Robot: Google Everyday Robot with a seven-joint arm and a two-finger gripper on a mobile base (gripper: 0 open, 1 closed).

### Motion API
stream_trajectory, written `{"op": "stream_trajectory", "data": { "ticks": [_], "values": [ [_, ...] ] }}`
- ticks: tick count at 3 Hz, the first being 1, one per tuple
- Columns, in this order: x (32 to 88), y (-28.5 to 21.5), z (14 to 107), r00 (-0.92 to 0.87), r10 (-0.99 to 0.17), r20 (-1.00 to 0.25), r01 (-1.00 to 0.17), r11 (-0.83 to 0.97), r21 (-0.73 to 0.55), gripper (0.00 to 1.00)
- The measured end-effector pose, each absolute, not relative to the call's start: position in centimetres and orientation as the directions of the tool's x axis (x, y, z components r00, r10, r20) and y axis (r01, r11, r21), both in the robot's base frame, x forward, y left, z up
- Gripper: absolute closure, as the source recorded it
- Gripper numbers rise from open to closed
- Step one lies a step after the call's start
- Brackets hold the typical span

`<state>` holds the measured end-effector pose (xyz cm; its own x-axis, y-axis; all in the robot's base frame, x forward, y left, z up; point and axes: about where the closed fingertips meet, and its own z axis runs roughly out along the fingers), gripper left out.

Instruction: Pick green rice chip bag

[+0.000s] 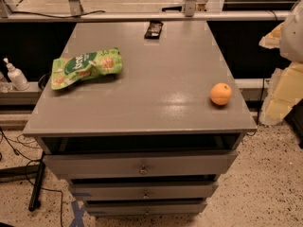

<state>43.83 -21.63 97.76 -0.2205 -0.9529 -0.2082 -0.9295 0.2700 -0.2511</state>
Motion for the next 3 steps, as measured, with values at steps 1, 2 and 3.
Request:
{"op": "stream_trajectory", "data": {
  "ticks": [1,2,3],
  "values": [
    [43.8,-21.6,97.8,-0.221,-0.953,-0.208,-0.93,0.27,-0.251,0.0],
    [46.0,-19.2,97.2,-0.115,-0.955,-0.274,-0.952,0.184,-0.244,0.0],
    [48.2,-13.1,95.6,0.068,-0.918,-0.391,-0.969,0.033,-0.244,0.0]
  ]
}}
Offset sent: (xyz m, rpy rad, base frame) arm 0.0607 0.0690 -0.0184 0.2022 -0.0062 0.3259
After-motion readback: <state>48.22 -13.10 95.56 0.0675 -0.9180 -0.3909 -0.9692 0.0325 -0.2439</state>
